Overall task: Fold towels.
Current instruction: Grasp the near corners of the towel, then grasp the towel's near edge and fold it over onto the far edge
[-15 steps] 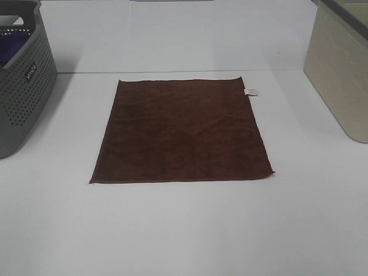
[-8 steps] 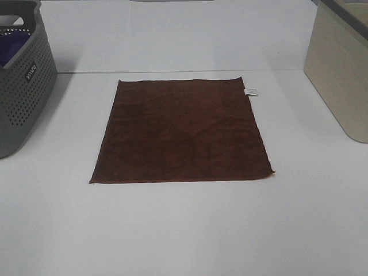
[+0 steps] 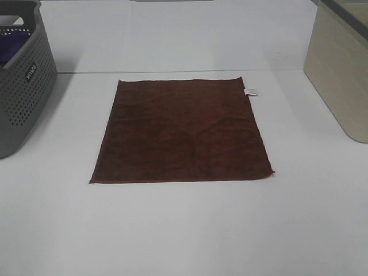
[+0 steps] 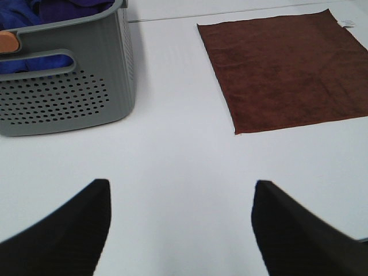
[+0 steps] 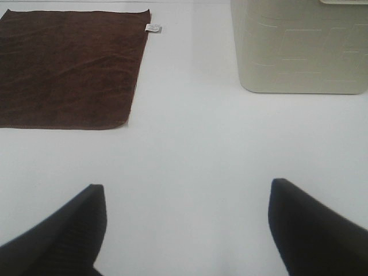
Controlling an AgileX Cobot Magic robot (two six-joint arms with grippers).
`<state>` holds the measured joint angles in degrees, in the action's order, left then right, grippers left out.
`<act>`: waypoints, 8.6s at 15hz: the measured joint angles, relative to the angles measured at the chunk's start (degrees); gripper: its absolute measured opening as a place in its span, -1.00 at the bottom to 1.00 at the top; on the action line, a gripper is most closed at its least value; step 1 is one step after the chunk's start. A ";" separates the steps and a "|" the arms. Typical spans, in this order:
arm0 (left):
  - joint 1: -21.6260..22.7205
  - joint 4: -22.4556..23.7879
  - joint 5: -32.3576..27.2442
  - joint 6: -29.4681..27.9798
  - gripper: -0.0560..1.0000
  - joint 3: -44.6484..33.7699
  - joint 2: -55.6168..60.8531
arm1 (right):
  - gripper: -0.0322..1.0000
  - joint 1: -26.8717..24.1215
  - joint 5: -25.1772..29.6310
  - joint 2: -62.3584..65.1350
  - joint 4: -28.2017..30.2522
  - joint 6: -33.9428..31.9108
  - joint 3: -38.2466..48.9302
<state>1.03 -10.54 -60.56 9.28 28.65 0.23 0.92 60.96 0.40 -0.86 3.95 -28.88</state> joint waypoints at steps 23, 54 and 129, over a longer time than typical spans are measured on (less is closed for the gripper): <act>0.00 0.00 0.00 0.00 0.37 0.00 0.00 | 0.50 0.00 0.00 0.00 0.00 0.00 0.00; 0.00 -13.18 34.15 -0.06 0.37 -0.80 -42.40 | 0.49 1.72 -33.58 -40.85 -0.92 -0.06 -1.09; -7.68 -45.38 14.04 13.75 -0.89 39.13 -115.51 | -0.94 0.00 -8.42 -117.40 -48.19 29.28 -44.52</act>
<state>-6.65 -55.92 -46.52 23.03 67.78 -115.28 0.92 52.54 -117.00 -49.05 33.23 -73.40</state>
